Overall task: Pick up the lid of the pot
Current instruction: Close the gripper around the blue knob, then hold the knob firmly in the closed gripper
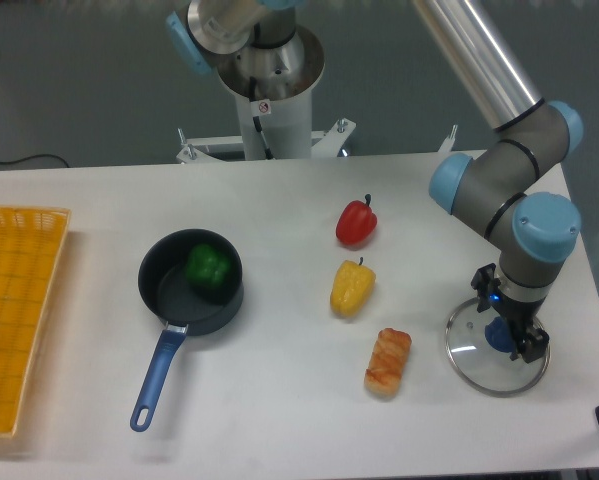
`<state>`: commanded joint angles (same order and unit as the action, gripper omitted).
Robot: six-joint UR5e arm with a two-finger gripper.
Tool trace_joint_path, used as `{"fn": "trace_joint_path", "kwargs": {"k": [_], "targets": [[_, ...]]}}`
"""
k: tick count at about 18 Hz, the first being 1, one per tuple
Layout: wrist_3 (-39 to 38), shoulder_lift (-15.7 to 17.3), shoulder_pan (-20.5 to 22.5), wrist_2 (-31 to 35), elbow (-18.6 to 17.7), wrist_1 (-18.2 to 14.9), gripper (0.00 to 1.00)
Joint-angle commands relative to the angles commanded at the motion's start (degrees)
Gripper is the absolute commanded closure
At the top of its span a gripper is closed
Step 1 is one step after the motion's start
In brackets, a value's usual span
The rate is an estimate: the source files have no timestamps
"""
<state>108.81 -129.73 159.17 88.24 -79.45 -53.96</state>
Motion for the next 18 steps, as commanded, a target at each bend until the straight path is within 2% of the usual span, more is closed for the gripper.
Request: {"fn": "trace_joint_path", "kwargs": {"k": [9,18], "targets": [[0.2,-0.8,0.0,0.1,-0.1,0.1,0.04],[0.8,-0.9,0.0,0.1,-0.3,0.2,0.18]]}}
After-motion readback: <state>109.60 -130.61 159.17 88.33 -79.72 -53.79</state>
